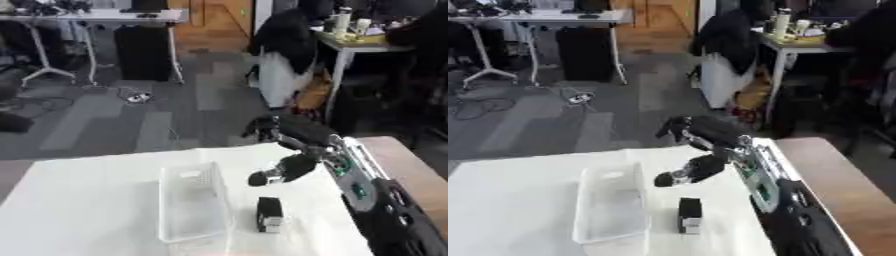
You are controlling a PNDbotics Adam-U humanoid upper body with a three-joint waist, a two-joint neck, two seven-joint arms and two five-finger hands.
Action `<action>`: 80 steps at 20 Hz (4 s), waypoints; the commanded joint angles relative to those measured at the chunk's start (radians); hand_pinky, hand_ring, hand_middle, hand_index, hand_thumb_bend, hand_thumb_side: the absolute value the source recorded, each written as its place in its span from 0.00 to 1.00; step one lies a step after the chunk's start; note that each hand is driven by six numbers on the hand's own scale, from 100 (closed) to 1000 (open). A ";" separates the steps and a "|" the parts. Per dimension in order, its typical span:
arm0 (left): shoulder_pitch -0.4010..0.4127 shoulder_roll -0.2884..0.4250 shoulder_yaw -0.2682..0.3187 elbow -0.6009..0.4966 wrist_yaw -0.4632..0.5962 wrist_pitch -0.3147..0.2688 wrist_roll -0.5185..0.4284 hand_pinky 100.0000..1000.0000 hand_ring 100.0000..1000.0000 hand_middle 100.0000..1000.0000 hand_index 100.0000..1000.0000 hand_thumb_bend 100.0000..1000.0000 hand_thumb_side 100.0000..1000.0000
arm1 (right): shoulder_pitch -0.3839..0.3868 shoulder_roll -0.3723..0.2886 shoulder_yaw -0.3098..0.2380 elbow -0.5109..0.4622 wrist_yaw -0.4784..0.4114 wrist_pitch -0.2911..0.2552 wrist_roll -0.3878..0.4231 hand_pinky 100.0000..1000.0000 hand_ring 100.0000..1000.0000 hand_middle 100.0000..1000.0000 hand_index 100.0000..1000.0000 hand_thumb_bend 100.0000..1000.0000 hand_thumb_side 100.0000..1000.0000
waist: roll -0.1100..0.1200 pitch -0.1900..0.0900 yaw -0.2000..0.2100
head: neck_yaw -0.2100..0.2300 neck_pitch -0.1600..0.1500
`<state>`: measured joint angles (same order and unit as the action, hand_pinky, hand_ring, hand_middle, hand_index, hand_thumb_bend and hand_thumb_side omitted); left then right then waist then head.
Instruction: Pick up objects on the table and place them in the box.
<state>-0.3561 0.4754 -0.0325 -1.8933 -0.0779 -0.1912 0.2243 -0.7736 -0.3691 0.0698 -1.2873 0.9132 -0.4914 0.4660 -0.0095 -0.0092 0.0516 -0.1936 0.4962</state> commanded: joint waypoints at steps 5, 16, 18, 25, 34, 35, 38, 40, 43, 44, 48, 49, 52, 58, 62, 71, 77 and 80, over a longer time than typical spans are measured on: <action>-0.005 0.032 0.014 -0.011 0.000 -0.003 0.002 0.54 0.56 0.71 0.85 0.06 1.00 | -0.037 -0.057 0.001 0.034 0.017 -0.048 0.074 0.63 0.67 0.77 0.83 0.85 1.00 | 0.001 -0.016 -0.005 | 0.003 -0.001; -0.002 0.035 0.017 -0.012 -0.005 -0.002 0.005 0.54 0.56 0.71 0.85 0.06 1.00 | -0.029 -0.065 0.023 0.050 0.048 -0.091 0.162 0.68 0.70 0.79 0.82 0.84 1.00 | 0.000 -0.015 -0.008 | 0.002 0.003; -0.002 0.035 0.018 -0.012 -0.006 -0.002 0.007 0.54 0.56 0.71 0.85 0.06 1.00 | -0.024 -0.066 0.027 0.049 0.053 -0.096 0.159 0.68 0.70 0.79 0.82 0.82 1.00 | -0.001 -0.015 -0.008 | 0.002 0.001; 0.000 0.037 0.016 -0.010 -0.007 -0.001 0.007 0.54 0.56 0.71 0.85 0.06 1.00 | -0.014 -0.076 0.048 0.070 0.059 -0.112 0.155 0.69 0.71 0.80 0.85 0.83 1.00 | -0.001 -0.015 -0.009 | 0.002 0.001; 0.000 0.039 0.014 -0.009 -0.008 -0.002 0.004 0.54 0.56 0.71 0.85 0.06 1.00 | -0.031 -0.080 0.091 0.123 0.050 -0.157 0.199 0.70 0.72 0.81 0.88 0.84 1.00 | -0.002 -0.015 -0.008 | 0.000 0.002; 0.000 0.038 0.014 -0.009 -0.008 -0.002 0.004 0.54 0.56 0.71 0.85 0.06 1.00 | -0.034 -0.079 0.098 0.134 0.044 -0.166 0.205 0.70 0.72 0.81 0.88 0.84 1.00 | -0.002 -0.015 -0.007 | 0.000 0.002; -0.001 0.038 0.014 -0.009 -0.007 -0.002 0.003 0.54 0.56 0.71 0.85 0.06 1.00 | -0.035 -0.077 0.105 0.151 0.029 -0.181 0.214 0.70 0.72 0.80 0.89 0.84 1.00 | -0.003 -0.015 -0.006 | 0.000 0.001; -0.001 0.038 0.014 -0.009 -0.007 -0.002 0.003 0.54 0.56 0.71 0.85 0.06 1.00 | -0.035 -0.079 0.109 0.160 0.021 -0.186 0.219 0.70 0.71 0.80 0.89 0.84 1.00 | -0.003 -0.015 -0.006 | 0.000 0.001; -0.002 0.038 0.014 -0.009 -0.007 -0.002 0.004 0.54 0.56 0.71 0.85 0.06 1.00 | -0.033 -0.079 0.111 0.167 0.015 -0.189 0.223 0.70 0.71 0.80 0.89 0.84 1.00 | -0.003 -0.016 -0.006 | 0.003 0.001; -0.002 0.038 0.014 -0.009 -0.006 -0.002 0.004 0.54 0.56 0.71 0.85 0.06 1.00 | -0.033 -0.079 0.112 0.169 0.016 -0.189 0.224 0.70 0.71 0.80 0.89 0.84 1.00 | -0.003 -0.016 -0.005 | 0.003 0.001; -0.003 0.038 0.013 -0.009 -0.006 -0.002 0.003 0.54 0.56 0.71 0.85 0.06 1.00 | -0.026 -0.082 0.111 0.169 0.047 -0.184 0.230 0.72 0.73 0.81 0.88 0.85 1.00 | -0.003 -0.016 -0.006 | 0.005 -0.002; -0.002 0.038 0.013 -0.009 -0.006 -0.002 0.002 0.54 0.56 0.71 0.85 0.06 1.00 | -0.024 -0.084 0.110 0.170 0.059 -0.183 0.230 0.72 0.73 0.81 0.88 0.84 1.00 | -0.003 -0.015 -0.007 | 0.005 -0.002; -0.002 0.039 0.013 -0.009 -0.006 -0.003 0.003 0.54 0.56 0.71 0.85 0.06 1.00 | -0.018 -0.085 0.109 0.172 0.086 -0.182 0.229 0.72 0.73 0.81 0.87 0.84 1.00 | -0.003 -0.014 -0.007 | 0.006 -0.002; -0.002 0.039 0.013 -0.009 -0.006 -0.003 0.002 0.54 0.56 0.71 0.85 0.06 1.00 | -0.007 -0.086 0.113 0.190 0.128 -0.186 0.258 0.75 0.75 0.82 0.89 0.83 1.00 | -0.003 -0.013 -0.006 | 0.008 0.001; -0.002 0.039 0.013 -0.009 -0.006 -0.003 0.001 0.54 0.56 0.71 0.85 0.06 1.00 | 0.005 -0.088 0.113 0.203 0.134 -0.193 0.269 0.75 0.75 0.82 0.89 0.83 1.00 | -0.003 -0.013 -0.006 | 0.008 0.000; -0.004 0.038 0.013 -0.010 -0.005 -0.003 0.001 0.54 0.56 0.71 0.85 0.06 1.00 | 0.029 -0.088 0.098 0.224 0.161 -0.179 0.268 0.75 0.75 0.81 0.88 0.82 1.00 | -0.003 -0.012 -0.003 | 0.010 0.000; -0.005 0.037 0.011 -0.011 -0.004 -0.003 0.000 0.54 0.56 0.71 0.85 0.06 1.00 | 0.034 -0.082 0.093 0.251 0.193 -0.183 0.265 0.76 0.75 0.81 0.87 0.82 1.00 | -0.003 -0.013 -0.002 | 0.014 0.001; -0.005 0.037 0.011 -0.011 -0.004 -0.003 -0.001 0.54 0.56 0.71 0.85 0.06 1.00 | 0.034 -0.080 0.093 0.252 0.198 -0.189 0.262 0.76 0.75 0.81 0.87 0.82 1.00 | -0.003 -0.013 -0.002 | 0.014 -0.001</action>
<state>-0.3475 0.4848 -0.0272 -1.8927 -0.0808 -0.1925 0.2263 -0.7262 -0.4285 0.1707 -1.0241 1.1055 -0.5291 0.5819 -0.0142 -0.0116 0.0491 -0.1847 0.4967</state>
